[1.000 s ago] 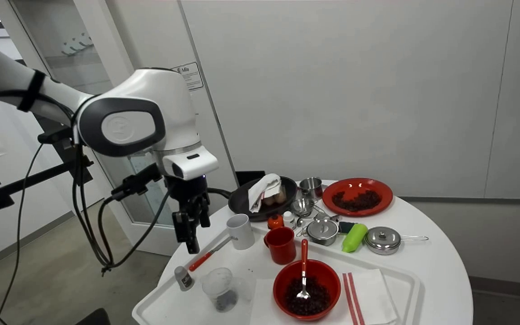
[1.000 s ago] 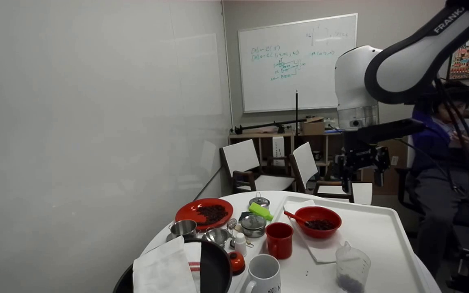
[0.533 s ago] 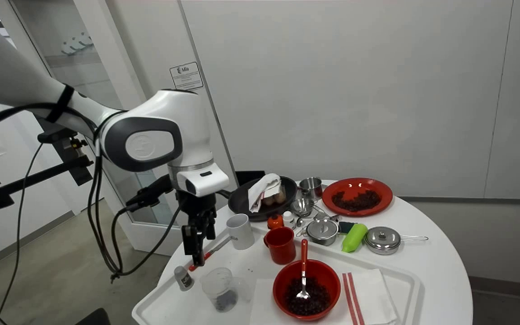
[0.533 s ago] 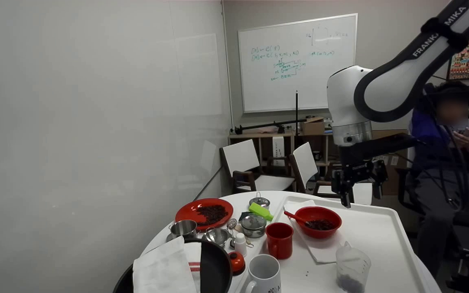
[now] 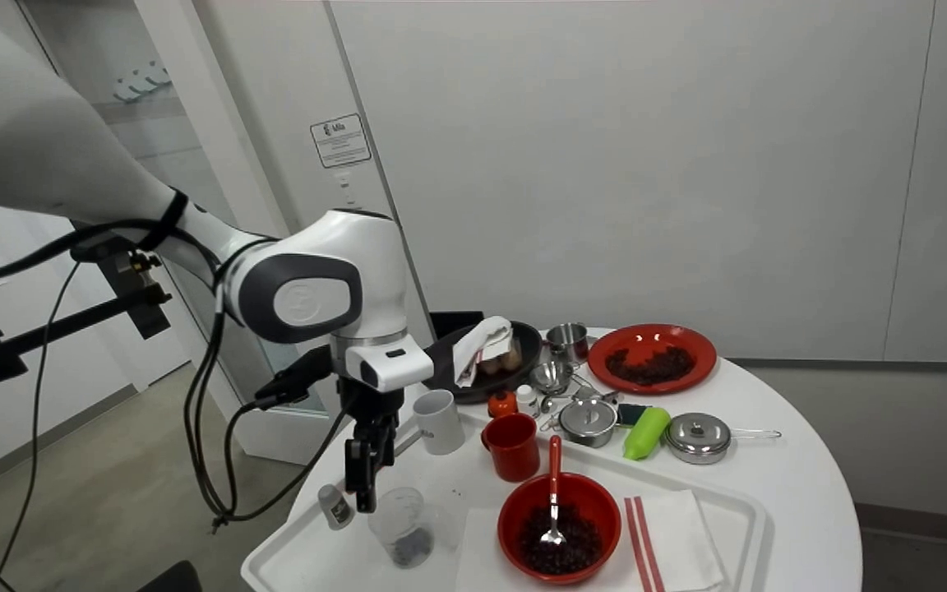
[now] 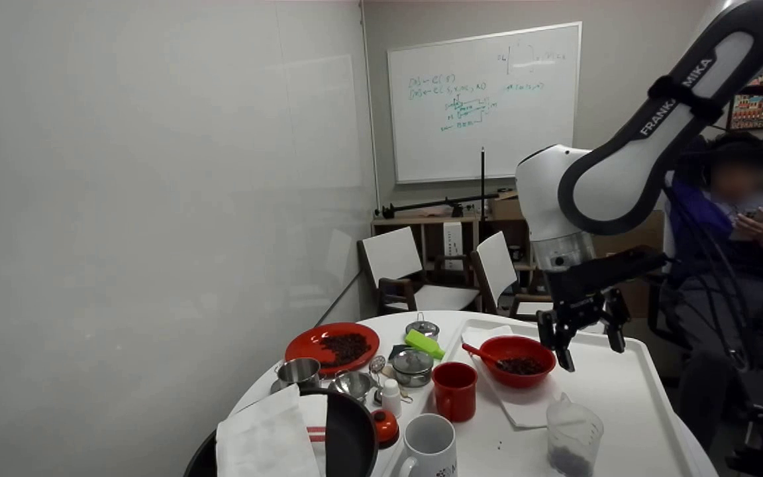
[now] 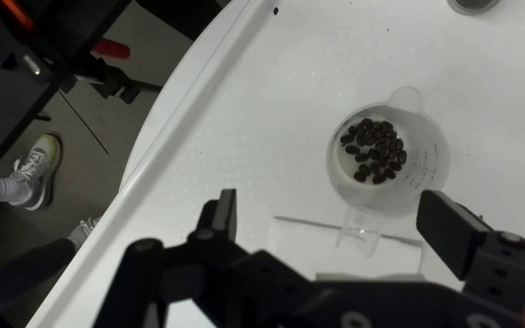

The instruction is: Put the object from the cup to the red bowl

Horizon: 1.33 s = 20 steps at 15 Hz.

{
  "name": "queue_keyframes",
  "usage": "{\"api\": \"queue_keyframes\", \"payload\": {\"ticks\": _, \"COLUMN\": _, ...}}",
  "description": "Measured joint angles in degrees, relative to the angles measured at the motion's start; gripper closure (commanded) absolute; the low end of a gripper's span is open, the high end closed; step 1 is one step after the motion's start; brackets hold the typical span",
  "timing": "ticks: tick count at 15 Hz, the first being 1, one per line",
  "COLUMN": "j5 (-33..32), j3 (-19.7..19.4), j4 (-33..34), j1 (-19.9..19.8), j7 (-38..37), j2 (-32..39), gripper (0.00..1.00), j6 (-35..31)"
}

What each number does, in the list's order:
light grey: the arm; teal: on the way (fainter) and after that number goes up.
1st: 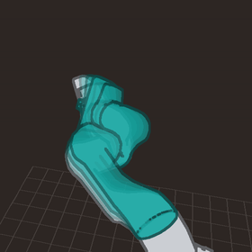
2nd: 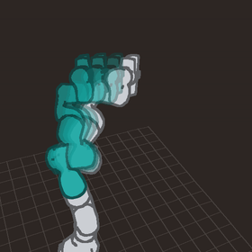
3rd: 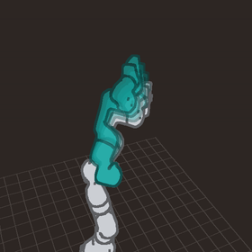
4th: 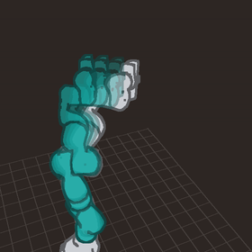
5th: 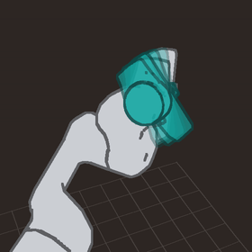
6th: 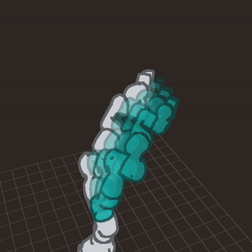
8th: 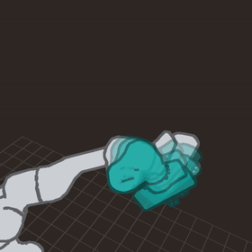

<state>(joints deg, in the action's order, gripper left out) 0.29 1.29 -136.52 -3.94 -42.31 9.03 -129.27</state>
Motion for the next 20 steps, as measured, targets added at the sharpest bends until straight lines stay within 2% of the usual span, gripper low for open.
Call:
{"api": "queue_keyframes", "payload": {"ticks": 5, "j5": 0.1, "j3": -2.0, "j4": 5.2, "j1": 3.0, "j7": -3.4, "j2": 9.5, "gripper": 0.00, "j6": -1.2}}
{"api": "queue_keyframes", "payload": {"ticks": 11, "j5": 0.2, "j3": -5.5, "j4": 10.2, "j1": 4.8, "j7": -9.3, "j2": 14.3, "gripper": 0.00, "j6": -4.4}}
{"api": "queue_keyframes", "payload": {"ticks": 16, "j5": 0.8, "j3": -6.7, "j4": 13.3, "j1": 4.8, "j7": -10.0, "j2": 18.3, "gripper": 0.00, "j6": -4.3}}
{"api": "queue_keyframes", "payload": {"ticks": 17, "j5": 1.0, "j3": -6.8, "j4": 13.9, "j1": 4.7, "j7": -10.0, "j2": 19.1, "gripper": 0.10, "j6": -4.3}}
{"api": "queue_keyframes", "payload": {"ticks": 18, "j5": 1.3, "j3": -6.8, "j4": 14.4, "j1": 4.7, "j7": -10.0, "j2": 19.9, "gripper": 0.26, "j6": -4.2}}
{"api": "queue_keyframes", "payload": {"ticks": 20, "j5": 2.0, "j3": -6.8, "j4": 15.5, "j1": 4.6, "j7": -9.8, "j2": 21.2, "gripper": 0.40, "j6": -4.1}}
